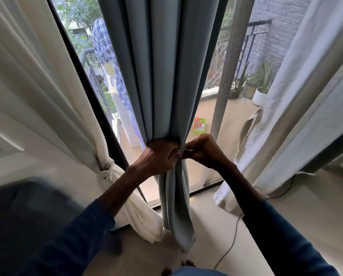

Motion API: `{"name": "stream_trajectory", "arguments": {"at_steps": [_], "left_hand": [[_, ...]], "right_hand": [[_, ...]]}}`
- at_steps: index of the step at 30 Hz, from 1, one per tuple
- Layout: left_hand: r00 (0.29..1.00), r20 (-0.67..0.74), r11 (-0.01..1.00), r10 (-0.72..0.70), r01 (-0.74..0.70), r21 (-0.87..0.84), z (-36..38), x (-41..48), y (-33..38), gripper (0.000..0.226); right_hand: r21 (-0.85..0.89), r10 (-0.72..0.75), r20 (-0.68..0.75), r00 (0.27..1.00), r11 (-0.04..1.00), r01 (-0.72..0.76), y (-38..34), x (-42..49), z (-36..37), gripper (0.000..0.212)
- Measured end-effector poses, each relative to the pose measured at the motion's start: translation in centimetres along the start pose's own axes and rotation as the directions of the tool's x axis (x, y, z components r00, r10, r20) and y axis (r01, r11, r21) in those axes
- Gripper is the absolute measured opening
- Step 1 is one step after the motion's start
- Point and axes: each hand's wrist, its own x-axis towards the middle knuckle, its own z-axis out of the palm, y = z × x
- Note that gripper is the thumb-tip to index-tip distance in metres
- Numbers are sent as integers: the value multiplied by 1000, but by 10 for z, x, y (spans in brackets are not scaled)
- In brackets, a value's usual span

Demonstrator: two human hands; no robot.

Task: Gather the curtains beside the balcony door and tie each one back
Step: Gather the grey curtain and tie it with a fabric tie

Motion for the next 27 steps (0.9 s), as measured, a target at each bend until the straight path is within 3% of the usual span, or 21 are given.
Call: {"name": "stream_trajectory", "arguments": {"at_steps": [4, 7, 10, 13, 17, 21, 24, 27], "left_hand": [[998, 40, 999, -46, 47, -27, -4, 7, -4, 34], [997, 7, 996, -83, 83, -27, -1, 9, -9, 32], [991, -78, 994, -107, 106, -13, 3, 3, -9, 28], [972, -227, 998, -64, 58, -31, 0, -5, -2, 34], [933, -359, 999, 26, -38, -28, -4, -8, 9, 24], [932, -356, 994, 69, -93, -49, 4, -8, 17, 19], [925, -372, 991, 81, -115, -71, 9, -8, 23, 18], [823, -560, 989, 94, -141, -40, 1, -11, 26, 19]], "right_hand": [[-17, 18, -85, 996, 1000, -20, 7, 2, 1, 29], [-16, 45, -242, 969, 999, -50, 8, -2, 6, 33], [-3, 72, -342, 937, 997, -78, 9, -10, 9, 53], [-87, 24, -437, 899, 994, -68, 9, -16, 7, 61], [-86, 0, -565, 825, 995, -58, 1, -22, 6, 53], [-57, 29, -643, 765, 995, -86, -5, -31, 5, 47], [-78, 26, -636, 771, 992, -99, -8, -34, 3, 44], [-86, 38, -612, 790, 990, -114, -6, -30, -3, 44]]}}
